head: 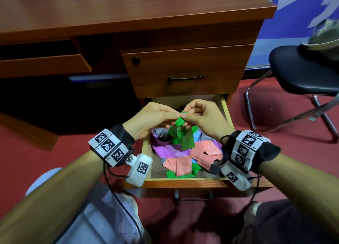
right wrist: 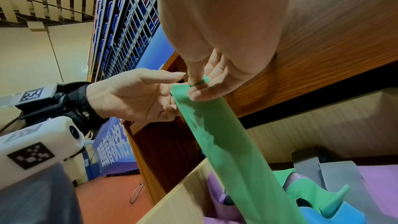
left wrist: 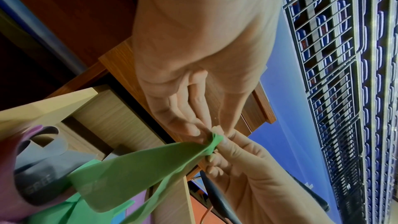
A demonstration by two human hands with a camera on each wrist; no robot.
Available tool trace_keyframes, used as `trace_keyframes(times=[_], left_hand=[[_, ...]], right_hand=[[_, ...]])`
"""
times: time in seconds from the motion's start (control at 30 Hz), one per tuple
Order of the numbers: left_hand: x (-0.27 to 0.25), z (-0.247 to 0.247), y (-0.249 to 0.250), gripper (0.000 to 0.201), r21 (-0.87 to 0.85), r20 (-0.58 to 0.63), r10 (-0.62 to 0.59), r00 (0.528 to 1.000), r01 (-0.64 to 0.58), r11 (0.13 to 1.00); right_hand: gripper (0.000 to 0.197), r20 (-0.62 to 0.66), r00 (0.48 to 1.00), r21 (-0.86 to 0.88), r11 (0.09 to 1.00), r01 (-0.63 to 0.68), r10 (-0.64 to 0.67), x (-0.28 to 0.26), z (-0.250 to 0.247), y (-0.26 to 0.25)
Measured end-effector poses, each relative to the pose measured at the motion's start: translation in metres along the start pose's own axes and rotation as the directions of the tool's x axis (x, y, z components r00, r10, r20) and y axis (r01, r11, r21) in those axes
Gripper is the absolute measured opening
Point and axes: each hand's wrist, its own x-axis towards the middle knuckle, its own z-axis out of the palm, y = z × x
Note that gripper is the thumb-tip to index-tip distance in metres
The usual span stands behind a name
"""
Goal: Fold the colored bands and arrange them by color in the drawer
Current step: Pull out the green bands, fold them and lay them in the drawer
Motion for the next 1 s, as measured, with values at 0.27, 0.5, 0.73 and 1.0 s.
trace_keyframes(times=[0.27,0.5,0.73,1.0], left_hand=[[-0.002,0.0,0.003,0.015,0.112,-0.01,0.098,0.995,-0.096,0.989],[-0.01,-0.003,0.026,0.009,0.155,-0.158,0.445,0.882,-0.423,0.893],[-0.008,-0.002,0.038,0.014,0.166,-0.287,0.651,0.703,-0.633,0.756],[-0.01,0.003,0.044,0.014,0.124,-0.355,0.69,0.631,-0.7,0.703]], right_hand=[[0.018,-0.004,0.998,-0.212,0.975,0.059,-0.061,0.001,-0.004,-0.001],[0.011,0.103,0.99,-0.111,0.988,0.105,-0.094,0.01,-0.012,-0.018],[0.008,-0.014,0.964,0.028,0.964,0.266,-0.265,0.018,-0.012,-0.044],[0.006,0.044,0.991,0.121,0.985,0.123,-0.129,0.019,-0.019,-0.048]])
